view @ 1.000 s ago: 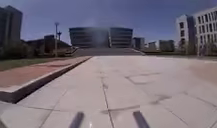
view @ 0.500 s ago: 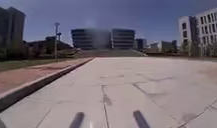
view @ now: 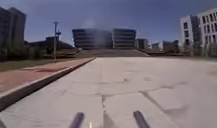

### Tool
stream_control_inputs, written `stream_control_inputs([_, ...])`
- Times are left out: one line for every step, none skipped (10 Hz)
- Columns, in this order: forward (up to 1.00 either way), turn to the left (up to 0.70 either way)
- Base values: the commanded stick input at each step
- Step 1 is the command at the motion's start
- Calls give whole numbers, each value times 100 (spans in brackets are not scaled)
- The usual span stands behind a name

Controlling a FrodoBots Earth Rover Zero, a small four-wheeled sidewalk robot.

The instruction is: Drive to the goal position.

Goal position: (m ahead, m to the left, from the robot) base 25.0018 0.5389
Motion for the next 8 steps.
stream_control_inputs([100, 0])
stream_control_inputs([100, 0])
stream_control_inputs([100, 0])
stream_control_inputs([100, 0])
stream_control_inputs([100, 0])
stream_control_inputs([100, 0])
stream_control_inputs([100, 0])
stream_control_inputs([100, 0])
